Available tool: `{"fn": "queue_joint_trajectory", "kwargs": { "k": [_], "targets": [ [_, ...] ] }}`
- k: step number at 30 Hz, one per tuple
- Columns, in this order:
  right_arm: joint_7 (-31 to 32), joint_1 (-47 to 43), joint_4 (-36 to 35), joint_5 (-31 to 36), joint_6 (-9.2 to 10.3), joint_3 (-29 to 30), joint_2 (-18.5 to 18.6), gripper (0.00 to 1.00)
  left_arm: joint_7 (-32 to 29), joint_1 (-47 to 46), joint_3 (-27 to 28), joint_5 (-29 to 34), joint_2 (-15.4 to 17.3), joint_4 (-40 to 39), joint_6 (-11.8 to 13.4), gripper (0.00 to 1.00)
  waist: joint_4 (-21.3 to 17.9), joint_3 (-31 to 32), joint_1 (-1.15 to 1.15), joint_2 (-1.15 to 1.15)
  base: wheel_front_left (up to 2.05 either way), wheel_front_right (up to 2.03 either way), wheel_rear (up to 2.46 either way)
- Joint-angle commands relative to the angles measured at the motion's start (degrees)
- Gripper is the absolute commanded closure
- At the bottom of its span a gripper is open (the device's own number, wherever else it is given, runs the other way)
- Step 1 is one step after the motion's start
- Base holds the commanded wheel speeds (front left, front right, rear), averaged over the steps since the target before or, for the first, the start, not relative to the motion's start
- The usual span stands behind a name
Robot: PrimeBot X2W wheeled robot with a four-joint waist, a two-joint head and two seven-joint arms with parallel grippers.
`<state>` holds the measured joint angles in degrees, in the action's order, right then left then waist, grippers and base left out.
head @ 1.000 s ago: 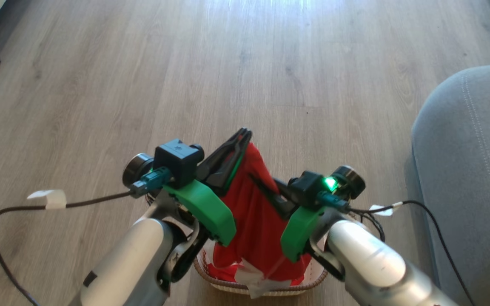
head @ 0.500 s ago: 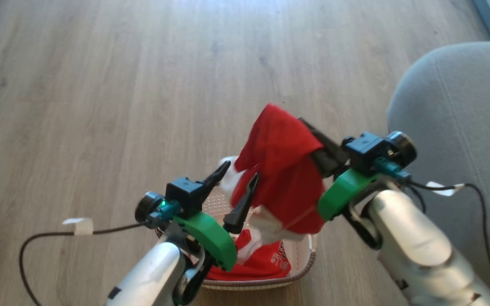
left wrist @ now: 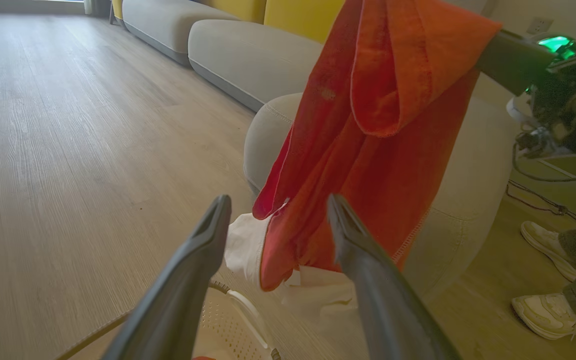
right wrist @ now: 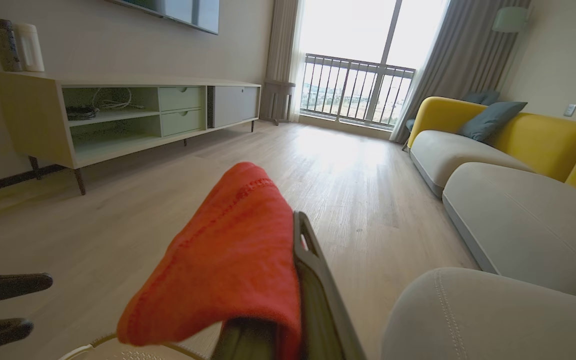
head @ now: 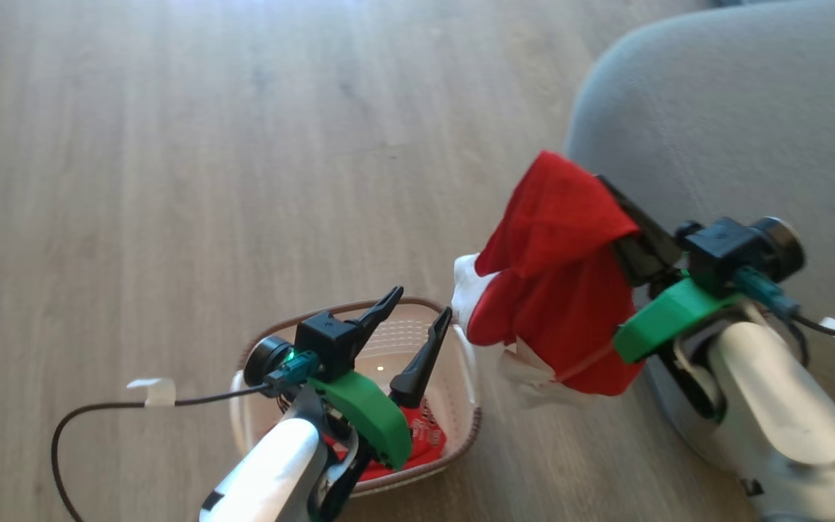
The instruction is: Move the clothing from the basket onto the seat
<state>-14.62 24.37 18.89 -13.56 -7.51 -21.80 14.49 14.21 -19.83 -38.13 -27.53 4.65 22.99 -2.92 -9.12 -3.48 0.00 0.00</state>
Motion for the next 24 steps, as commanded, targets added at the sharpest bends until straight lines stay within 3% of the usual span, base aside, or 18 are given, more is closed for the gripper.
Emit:
{"fn": "queue_joint_trajectory", "kwargs": {
  "k": [1,8,16,24],
  "targets": [
    [-0.38,-0.14,-2.60,0.36,0.02,0.63,0.69,1.00,0.76,-2.44,2.49,1.01,-0.36,-1.99,-0.43,0.00,-2.75,-0.79,0.00,0.00,0.00,0.00,0.00],
    [-0.38,-3.16,-5.33,0.92,0.02,5.11,2.62,1.00,0.77,-1.30,3.80,2.61,-1.08,-2.60,-1.67,0.00,-6.66,-1.34,0.00,0.00,0.00,0.00,0.00],
    [-0.38,-4.00,-7.22,1.26,0.02,9.04,3.28,1.00,0.78,-1.17,4.47,3.91,-1.53,-2.61,-2.46,0.00,-8.18,-2.67,0.00,0.00,0.00,0.00,0.00],
    [-0.38,0.72,-6.60,0.14,0.02,12.50,3.31,1.00,0.78,-4.62,4.02,6.07,-1.65,-3.21,-3.10,0.00,-6.85,-11.26,0.00,0.00,0.00,0.00,0.00]
  ]
}}
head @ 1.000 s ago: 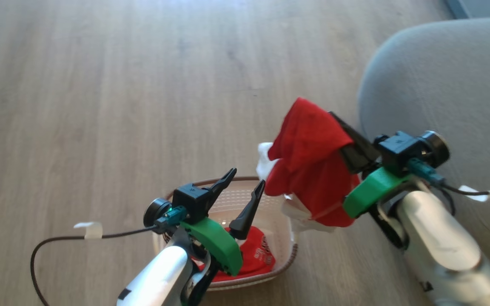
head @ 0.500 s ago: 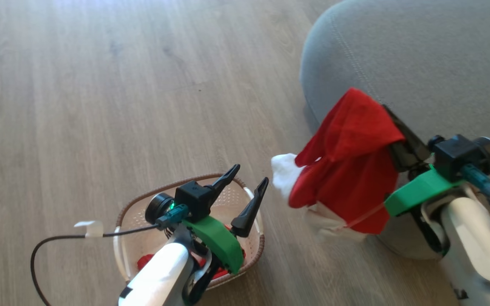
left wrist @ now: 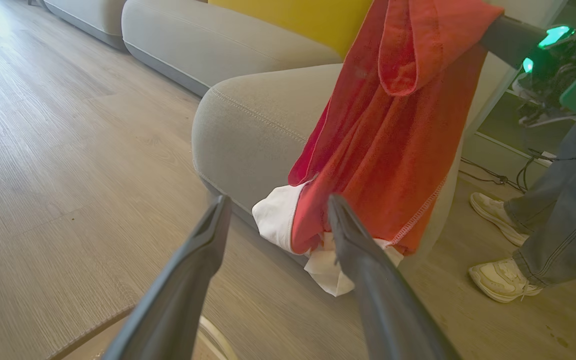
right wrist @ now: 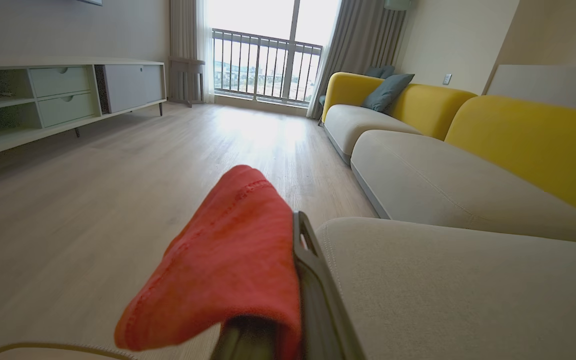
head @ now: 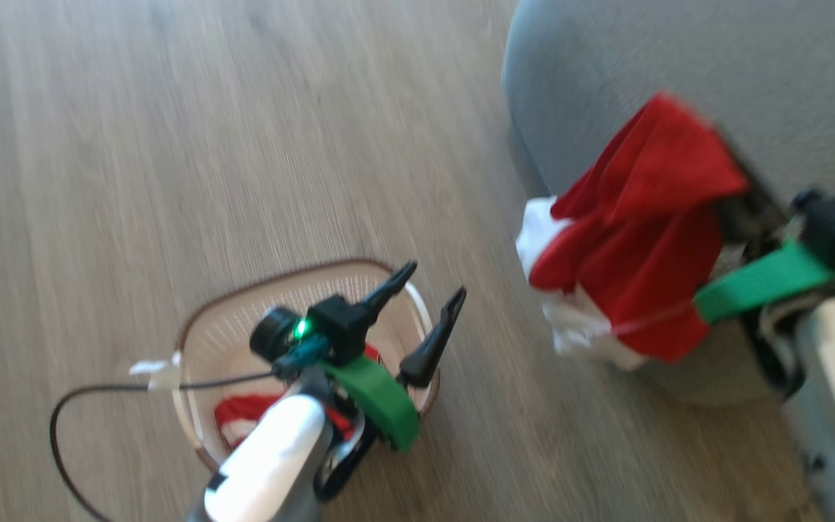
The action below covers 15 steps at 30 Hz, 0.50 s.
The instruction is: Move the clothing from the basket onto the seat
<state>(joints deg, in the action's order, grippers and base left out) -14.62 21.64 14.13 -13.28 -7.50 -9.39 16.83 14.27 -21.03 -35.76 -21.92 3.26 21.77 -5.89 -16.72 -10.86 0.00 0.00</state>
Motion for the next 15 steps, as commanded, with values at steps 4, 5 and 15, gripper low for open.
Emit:
{"fn": "queue_joint_trajectory", "kwargs": {
  "k": [4,5,15],
  "targets": [
    [-0.38,10.74,-0.71,-1.06,0.01,4.44,-0.45,1.00,0.73,-7.62,1.20,2.27,0.53,-2.36,-0.46,0.00,1.80,-12.91,0.00,0.00,0.00,0.00,0.00],
    [-0.38,12.91,-0.25,-1.40,0.01,5.45,-0.90,1.00,0.73,-8.74,1.09,2.62,0.79,-2.42,-0.55,0.00,2.25,-15.11,0.00,0.00,0.00,0.00,0.00],
    [0.33,43.45,8.34,-4.75,0.01,20.09,2.44,1.00,0.57,-16.81,2.36,4.85,3.93,-4.65,-0.59,0.00,4.65,-33.64,0.00,0.00,0.00,0.00,0.00]
  ]
}}
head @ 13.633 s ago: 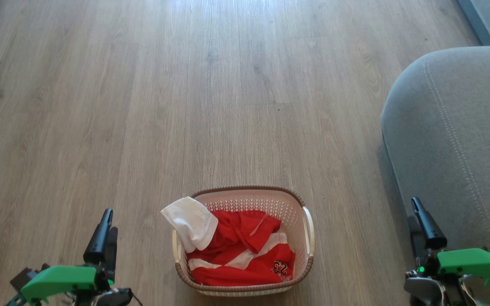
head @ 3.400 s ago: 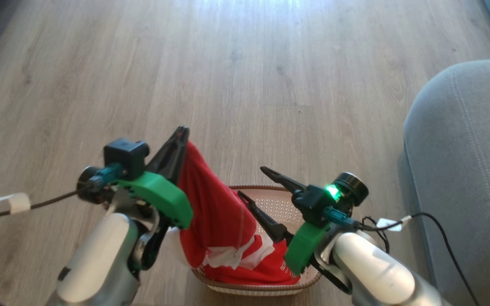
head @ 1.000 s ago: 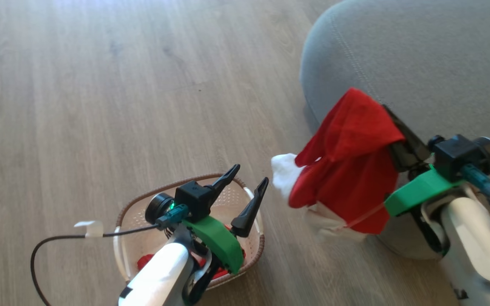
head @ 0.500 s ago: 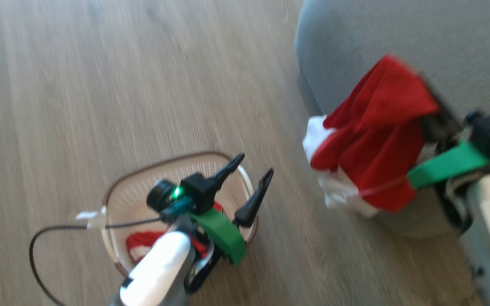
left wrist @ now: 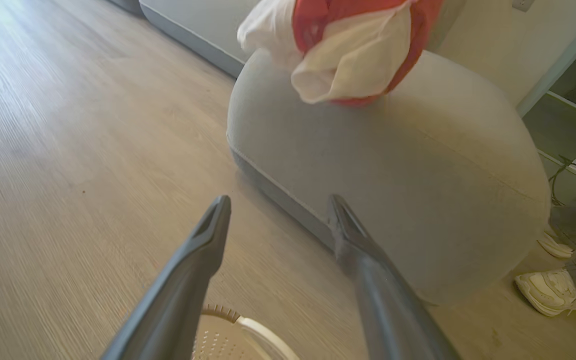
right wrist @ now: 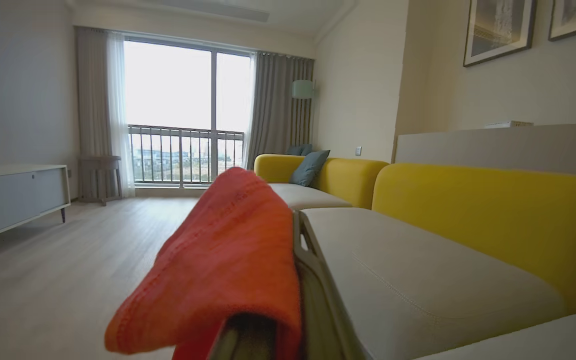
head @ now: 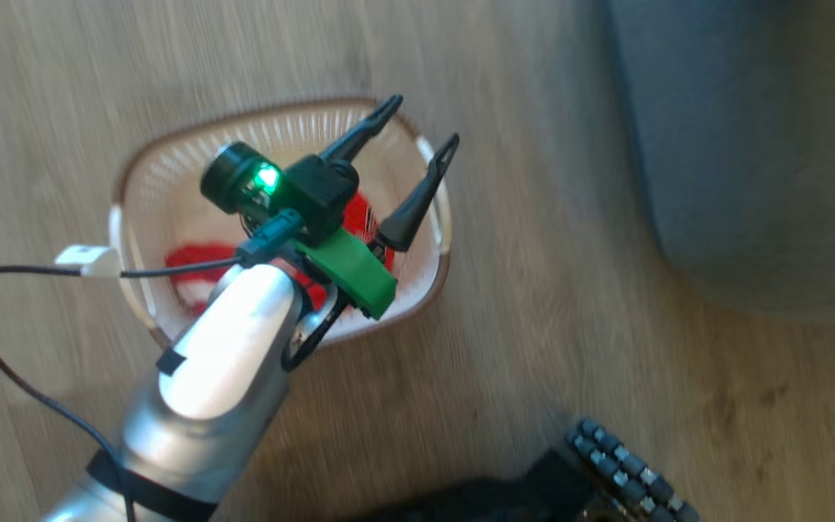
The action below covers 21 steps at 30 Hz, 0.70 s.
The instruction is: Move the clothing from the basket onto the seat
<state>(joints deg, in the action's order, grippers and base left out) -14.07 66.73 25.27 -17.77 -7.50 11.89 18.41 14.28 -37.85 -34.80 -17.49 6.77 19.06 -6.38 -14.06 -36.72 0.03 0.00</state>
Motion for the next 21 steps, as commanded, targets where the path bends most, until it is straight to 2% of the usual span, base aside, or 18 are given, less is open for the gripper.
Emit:
{"fn": "queue_joint_trajectory", "kwargs": {
  "k": [1,2,6,8,13,15,19,20,21],
  "targets": [
    [1.06,5.89,0.28,-0.06,0.01,3.37,3.04,1.00,0.57,-0.54,1.51,0.67,0.98,-2.50,-0.11,0.00,2.51,-10.22,-0.03,0.00,0.00,0.00,0.00],
    [1.06,5.89,0.28,-0.06,0.01,3.37,3.04,1.00,0.57,-0.54,1.51,0.67,0.98,-2.50,-0.11,0.00,2.51,-10.22,-0.03,0.00,0.00,0.00,0.00],
    [4.06,19.42,5.40,3.69,0.01,12.56,8.71,1.00,0.59,-0.59,1.20,1.16,1.79,-4.22,-0.05,0.00,3.93,-14.11,-0.03,0.00,0.00,0.00,0.00],
    [6.00,23.42,7.12,7.09,0.01,14.71,10.52,1.00,0.62,-0.22,1.83,0.95,2.15,-5.42,0.47,0.00,4.36,-15.71,-0.03,0.00,0.00,0.00,0.00],
    [8.22,24.88,11.32,12.81,0.01,20.48,13.23,1.00,0.08,1.76,2.83,0.32,3.84,-8.83,1.29,0.00,4.35,-19.74,-0.03,0.00,0.00,0.00,0.00],
    [7.40,22.26,13.79,14.46,0.01,22.20,12.62,1.00,-0.58,2.65,2.80,0.23,4.81,-9.97,1.35,0.00,4.12,-21.18,-0.03,0.00,0.00,0.00,0.00],
    [3.03,15.00,21.74,17.42,0.01,25.92,8.19,1.00,-1.61,4.21,3.50,0.04,6.80,-12.19,2.24,0.00,3.30,-22.68,-0.03,0.00,0.00,0.00,0.00],
    [2.35,14.03,23.26,18.04,0.01,26.08,7.33,0.98,-1.71,4.42,3.78,-0.04,7.13,-12.51,2.50,0.00,3.12,-22.47,-0.03,0.00,0.00,0.00,0.00],
    [1.66,13.44,24.57,18.28,0.01,26.34,6.52,0.90,-1.74,4.60,4.07,0.00,7.49,-12.80,2.84,0.00,2.90,-22.07,-0.03,0.00,0.00,0.00,0.00]
  ]
}}
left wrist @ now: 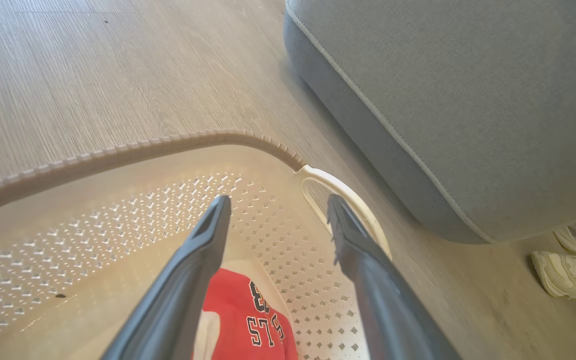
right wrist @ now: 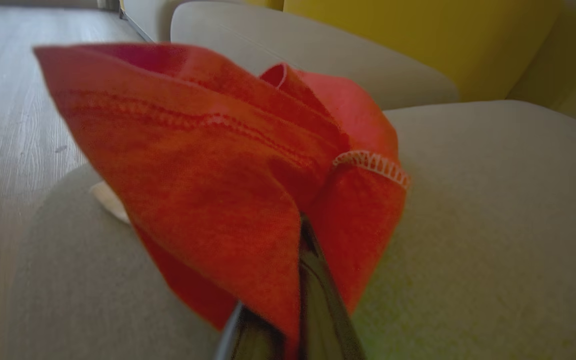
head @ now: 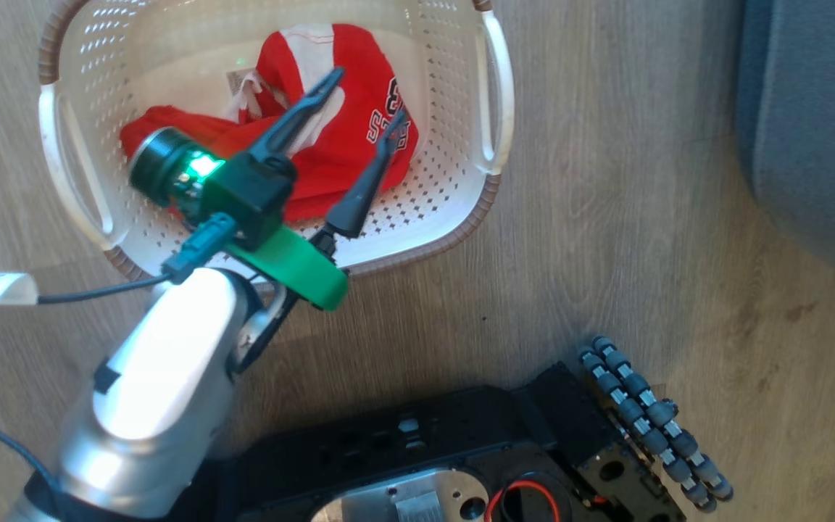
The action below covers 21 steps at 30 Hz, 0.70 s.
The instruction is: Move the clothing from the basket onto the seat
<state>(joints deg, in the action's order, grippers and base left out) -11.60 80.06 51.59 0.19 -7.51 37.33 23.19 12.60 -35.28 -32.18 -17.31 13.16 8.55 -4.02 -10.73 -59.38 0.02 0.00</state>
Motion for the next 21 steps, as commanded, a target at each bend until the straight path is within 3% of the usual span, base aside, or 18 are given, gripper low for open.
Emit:
{"fn": "queue_joint_trajectory", "kwargs": {
  "k": [1,2,4,5,6,12,21],
  "targets": [
    [-0.81,0.11,-1.74,0.32,0.02,0.91,1.74,0.90,-0.05,2.04,1.46,-0.17,1.11,-2.30,0.48,0.00,-0.44,0.59,-0.02,0.00,0.00,0.00,0.00],
    [-1.41,-0.40,-0.61,0.72,0.02,1.02,1.20,0.89,-0.07,2.28,1.77,-0.28,1.38,-2.53,0.78,0.00,-0.67,1.12,-0.02,0.00,0.00,0.00,0.00],
    [-2.69,-2.00,1.70,2.06,0.02,0.74,0.34,0.69,0.04,3.09,2.73,-0.85,2.05,-2.91,1.49,0.00,-1.34,3.58,-0.02,0.00,0.00,0.00,0.00],
    [-2.93,-2.73,2.14,2.64,0.02,0.13,0.17,0.55,0.15,3.40,3.02,-1.10,2.22,-2.84,1.62,0.00,-1.59,4.82,-0.02,0.00,0.00,0.00,0.00],
    [-3.09,-3.45,2.45,3.08,0.02,-0.54,0.15,0.04,0.27,3.64,3.23,-1.32,2.29,-2.80,1.72,0.00,-1.76,5.97,-0.02,0.00,0.00,0.00,0.00],
    [-3.37,-10.29,2.06,3.55,0.02,-4.73,0.42,0.00,1.28,5.38,3.84,-3.34,1.09,-0.86,1.66,0.00,-2.22,15.43,-0.02,0.00,0.00,0.00,0.00],
    [-3.39,-26.36,-5.01,1.37,0.02,-15.78,-2.24,0.00,2.27,10.52,5.83,-6.68,-1.97,3.81,1.62,0.00,-1.85,29.38,-0.02,0.00,0.00,0.00,0.00]
  ]
}}
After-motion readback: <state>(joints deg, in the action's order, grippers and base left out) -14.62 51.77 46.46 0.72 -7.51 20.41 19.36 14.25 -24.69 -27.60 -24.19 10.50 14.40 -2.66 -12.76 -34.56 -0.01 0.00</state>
